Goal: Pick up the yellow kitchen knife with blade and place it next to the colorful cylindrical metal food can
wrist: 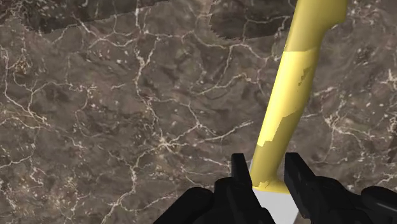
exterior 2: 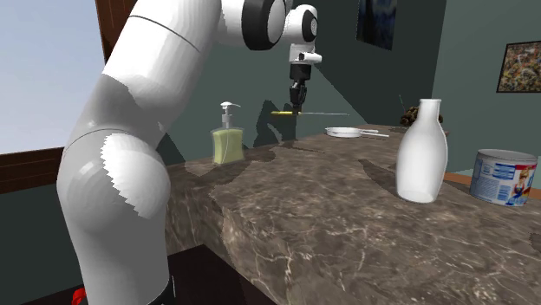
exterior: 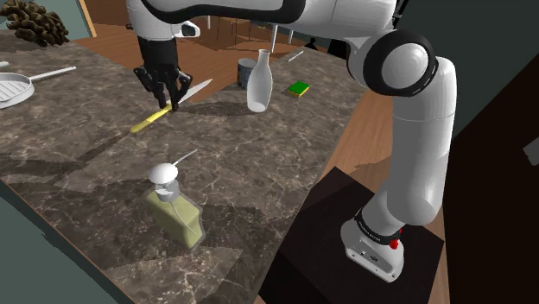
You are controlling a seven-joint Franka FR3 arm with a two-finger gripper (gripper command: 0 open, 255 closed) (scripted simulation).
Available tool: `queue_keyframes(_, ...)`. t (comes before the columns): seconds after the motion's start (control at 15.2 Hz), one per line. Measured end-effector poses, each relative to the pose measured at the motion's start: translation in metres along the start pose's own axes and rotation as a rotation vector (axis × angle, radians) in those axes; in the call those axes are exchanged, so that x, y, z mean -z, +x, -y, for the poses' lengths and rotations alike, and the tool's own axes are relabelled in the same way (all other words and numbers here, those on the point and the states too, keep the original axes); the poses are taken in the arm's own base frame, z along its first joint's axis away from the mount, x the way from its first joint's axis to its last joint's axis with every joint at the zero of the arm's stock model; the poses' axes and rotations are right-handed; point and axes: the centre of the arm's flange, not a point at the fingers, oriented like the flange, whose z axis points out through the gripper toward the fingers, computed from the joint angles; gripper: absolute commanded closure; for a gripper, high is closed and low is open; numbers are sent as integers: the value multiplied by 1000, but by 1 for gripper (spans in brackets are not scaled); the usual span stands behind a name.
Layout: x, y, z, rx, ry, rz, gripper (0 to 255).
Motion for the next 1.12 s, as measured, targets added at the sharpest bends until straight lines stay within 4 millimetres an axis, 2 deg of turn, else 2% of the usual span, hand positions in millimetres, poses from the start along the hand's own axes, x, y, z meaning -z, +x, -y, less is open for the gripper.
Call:
queue_keyframes(0.26,4,42,-23,0,0,0,255)
queue_keyframes(0.46,3,82,-44,-1,-1,0,255)
queue_keyframes(1.12,11,196,-104,-1,0,0,255)
